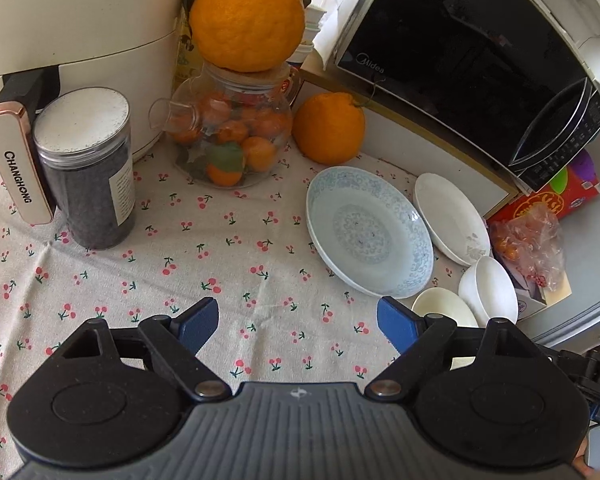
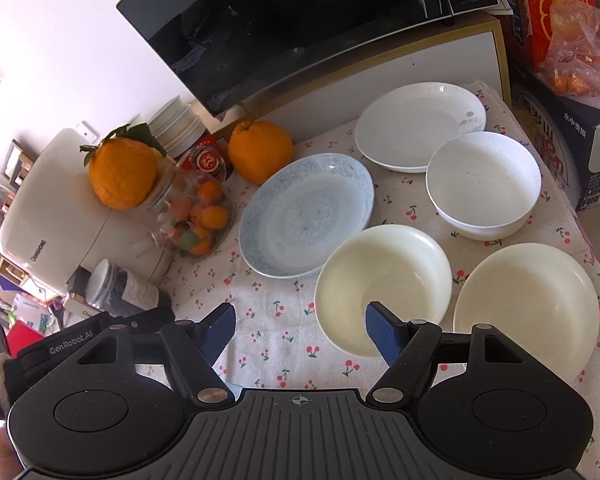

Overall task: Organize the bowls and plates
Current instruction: 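Reach the left gripper to the second blue-patterned plate and grasp its rim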

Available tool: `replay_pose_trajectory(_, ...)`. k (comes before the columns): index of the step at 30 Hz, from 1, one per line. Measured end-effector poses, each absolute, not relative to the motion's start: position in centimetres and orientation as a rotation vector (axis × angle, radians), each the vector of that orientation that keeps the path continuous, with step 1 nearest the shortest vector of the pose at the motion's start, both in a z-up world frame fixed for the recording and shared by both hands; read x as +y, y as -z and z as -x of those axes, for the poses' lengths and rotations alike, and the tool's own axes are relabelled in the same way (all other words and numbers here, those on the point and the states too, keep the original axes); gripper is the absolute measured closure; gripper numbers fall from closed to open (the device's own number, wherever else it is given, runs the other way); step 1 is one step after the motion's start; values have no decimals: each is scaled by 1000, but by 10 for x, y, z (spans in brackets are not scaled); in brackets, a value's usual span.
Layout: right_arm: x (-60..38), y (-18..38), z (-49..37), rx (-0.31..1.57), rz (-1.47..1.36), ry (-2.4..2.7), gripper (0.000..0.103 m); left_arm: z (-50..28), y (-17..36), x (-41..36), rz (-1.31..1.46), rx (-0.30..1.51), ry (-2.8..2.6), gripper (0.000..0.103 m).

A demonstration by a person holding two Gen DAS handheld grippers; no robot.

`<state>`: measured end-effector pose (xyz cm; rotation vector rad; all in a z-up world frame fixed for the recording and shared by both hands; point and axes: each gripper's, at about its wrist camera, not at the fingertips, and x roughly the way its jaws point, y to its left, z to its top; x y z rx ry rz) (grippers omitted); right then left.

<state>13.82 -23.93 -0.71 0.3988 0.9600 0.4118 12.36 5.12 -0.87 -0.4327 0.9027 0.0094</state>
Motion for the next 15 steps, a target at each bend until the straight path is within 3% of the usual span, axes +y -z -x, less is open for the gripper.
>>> replay_pose_trajectory(15, -231, 13, -204, 933, -350, -368, 30, -197, 26, 34, 437, 932, -23, 24)
